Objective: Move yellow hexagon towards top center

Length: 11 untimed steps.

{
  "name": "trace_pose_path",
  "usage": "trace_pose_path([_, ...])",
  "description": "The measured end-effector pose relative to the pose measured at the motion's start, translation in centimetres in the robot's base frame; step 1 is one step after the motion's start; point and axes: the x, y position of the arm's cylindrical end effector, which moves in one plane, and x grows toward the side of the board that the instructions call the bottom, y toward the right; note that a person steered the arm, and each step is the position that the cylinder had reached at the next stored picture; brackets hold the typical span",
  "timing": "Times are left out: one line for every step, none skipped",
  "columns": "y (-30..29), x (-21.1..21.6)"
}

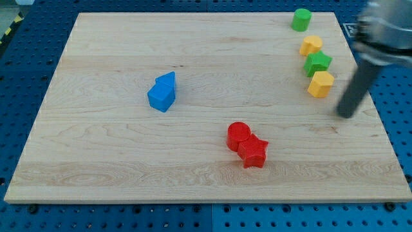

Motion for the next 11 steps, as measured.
trace_pose_path([2.6,-1.4])
trace_pose_path([1.6,-3.7])
trace_pose_path([-1.6,-4.4])
trace_pose_path([-5.1,-5.2])
trace_pose_path([-8.2,-7.0])
trace_pose_path([-11.3,-8.1])
trace_pose_path([-14.1,-8.2])
trace_pose_path([-14.2,-6.8])
trace_pose_path([-14.8,-6.0])
trace_pose_path([-17.2,-6.0])
trace_pose_path([-19.8,-7.8])
